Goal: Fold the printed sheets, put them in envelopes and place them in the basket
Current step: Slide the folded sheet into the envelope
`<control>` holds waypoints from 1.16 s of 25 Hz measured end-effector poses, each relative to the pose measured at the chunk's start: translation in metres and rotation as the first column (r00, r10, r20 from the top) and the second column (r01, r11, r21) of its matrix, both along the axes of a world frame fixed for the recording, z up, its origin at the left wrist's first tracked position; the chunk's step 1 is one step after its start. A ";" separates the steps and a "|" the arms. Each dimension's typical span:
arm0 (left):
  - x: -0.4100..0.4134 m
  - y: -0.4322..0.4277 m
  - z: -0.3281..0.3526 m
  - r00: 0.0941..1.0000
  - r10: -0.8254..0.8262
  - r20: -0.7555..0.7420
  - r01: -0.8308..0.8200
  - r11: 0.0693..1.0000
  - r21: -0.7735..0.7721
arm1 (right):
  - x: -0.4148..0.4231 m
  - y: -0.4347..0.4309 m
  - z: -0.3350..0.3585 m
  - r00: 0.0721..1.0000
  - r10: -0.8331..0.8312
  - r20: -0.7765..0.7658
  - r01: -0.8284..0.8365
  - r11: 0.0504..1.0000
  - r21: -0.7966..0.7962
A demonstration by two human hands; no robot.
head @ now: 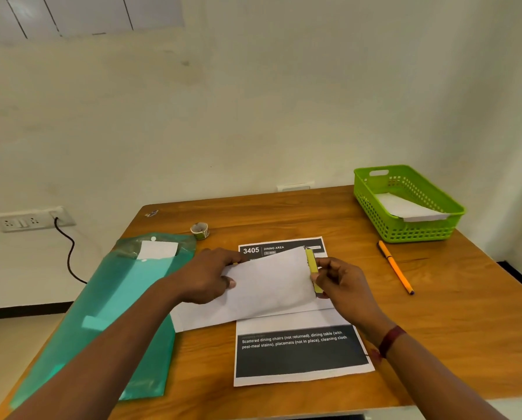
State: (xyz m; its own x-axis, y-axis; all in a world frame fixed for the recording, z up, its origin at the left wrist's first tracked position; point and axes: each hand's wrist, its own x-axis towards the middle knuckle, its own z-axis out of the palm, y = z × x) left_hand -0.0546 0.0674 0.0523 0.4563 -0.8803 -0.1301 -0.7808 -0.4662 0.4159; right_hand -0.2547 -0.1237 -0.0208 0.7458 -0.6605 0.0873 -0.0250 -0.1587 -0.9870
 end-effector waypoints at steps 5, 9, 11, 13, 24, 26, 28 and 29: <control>-0.010 0.001 0.003 0.996 0.051 0.070 -0.048 0.998 -0.050 | -0.007 0.000 0.009 0.998 0.058 0.022 -0.060 0.992 0.112; -0.039 -0.007 -0.002 0.934 -0.004 0.357 0.016 0.999 -0.030 | -0.007 0.004 0.024 0.995 0.092 0.023 -0.094 0.991 0.093; -0.053 -0.014 -0.009 0.893 -0.007 0.451 0.023 0.999 -0.029 | -0.006 0.009 0.034 0.997 0.081 0.014 -0.082 0.995 0.055; -0.064 -0.020 -0.019 0.856 0.037 0.516 0.030 0.992 -0.120 | -0.007 0.016 0.046 0.998 0.062 0.014 -0.062 0.998 -0.006; -0.066 -0.017 -0.033 0.745 0.218 0.630 0.195 0.832 -0.519 | -0.006 0.028 0.081 0.995 0.007 -0.096 -0.053 0.872 -0.487; -0.063 -0.015 -0.033 0.726 0.223 0.650 0.187 0.846 -0.499 | -0.001 0.027 0.076 0.995 -0.053 -0.083 0.005 0.870 -0.493; -0.059 -0.011 -0.033 0.707 0.220 0.672 0.185 0.859 -0.476 | 0.004 0.023 0.069 0.993 -0.095 -0.071 0.053 0.890 -0.454; -0.056 -0.009 -0.033 0.701 0.213 0.681 0.184 0.868 -0.461 | 0.005 0.020 0.064 0.992 -0.107 -0.067 0.070 0.904 -0.422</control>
